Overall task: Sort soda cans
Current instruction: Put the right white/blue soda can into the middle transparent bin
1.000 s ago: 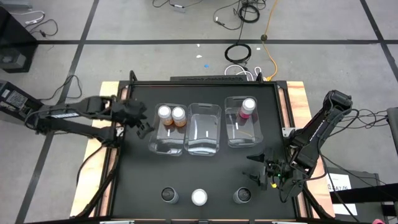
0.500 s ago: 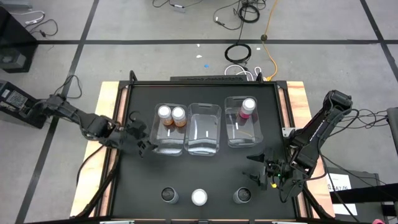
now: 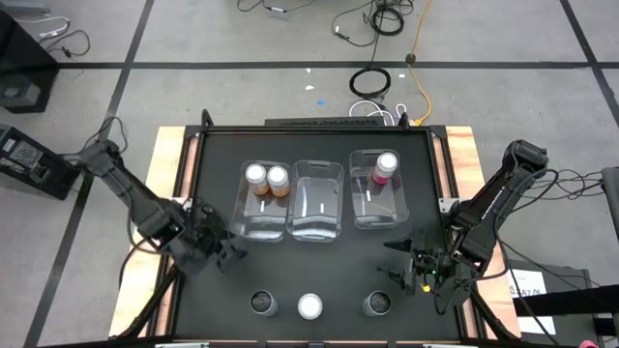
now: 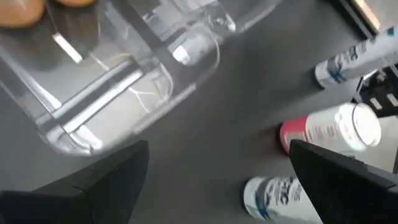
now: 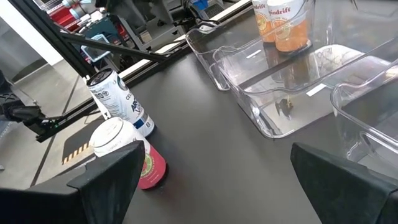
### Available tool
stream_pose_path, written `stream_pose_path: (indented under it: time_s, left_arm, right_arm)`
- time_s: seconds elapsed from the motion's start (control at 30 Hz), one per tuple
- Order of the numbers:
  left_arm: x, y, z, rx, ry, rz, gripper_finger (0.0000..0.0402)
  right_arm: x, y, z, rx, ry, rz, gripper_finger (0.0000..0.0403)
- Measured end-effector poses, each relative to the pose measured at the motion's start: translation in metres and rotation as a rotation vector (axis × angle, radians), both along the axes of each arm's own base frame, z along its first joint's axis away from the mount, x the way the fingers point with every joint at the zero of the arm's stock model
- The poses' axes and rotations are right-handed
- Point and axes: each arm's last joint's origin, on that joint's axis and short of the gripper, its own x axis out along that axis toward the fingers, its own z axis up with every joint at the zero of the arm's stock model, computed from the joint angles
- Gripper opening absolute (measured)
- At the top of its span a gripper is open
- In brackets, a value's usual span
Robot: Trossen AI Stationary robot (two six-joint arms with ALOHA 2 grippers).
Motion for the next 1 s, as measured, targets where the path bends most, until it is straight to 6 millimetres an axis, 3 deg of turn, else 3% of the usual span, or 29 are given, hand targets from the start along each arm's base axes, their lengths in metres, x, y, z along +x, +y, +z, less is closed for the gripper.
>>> stream_pose_path:
  time_s: [0.27,0.67,1.0]
  left_arm:
    - [-0.003,-0.026,-0.015,-0.039,0.037,0.011,0.0395]
    - [-0.01,-0.049,-0.031,-0.016,0.087,-0.032,0.0395]
    - [-0.023,-0.069,-0.045,-0.034,0.182,-0.105,0.0395]
  right_arm:
    - [0.0,0.0,0.0,-0.059,0.011,0.023,0.0396]
    - [0.001,0.001,0.002,-0.122,0.016,0.051,0.0396]
    - [0.024,-0.004,0.044,-0.222,-0.003,0.024,0.0396]
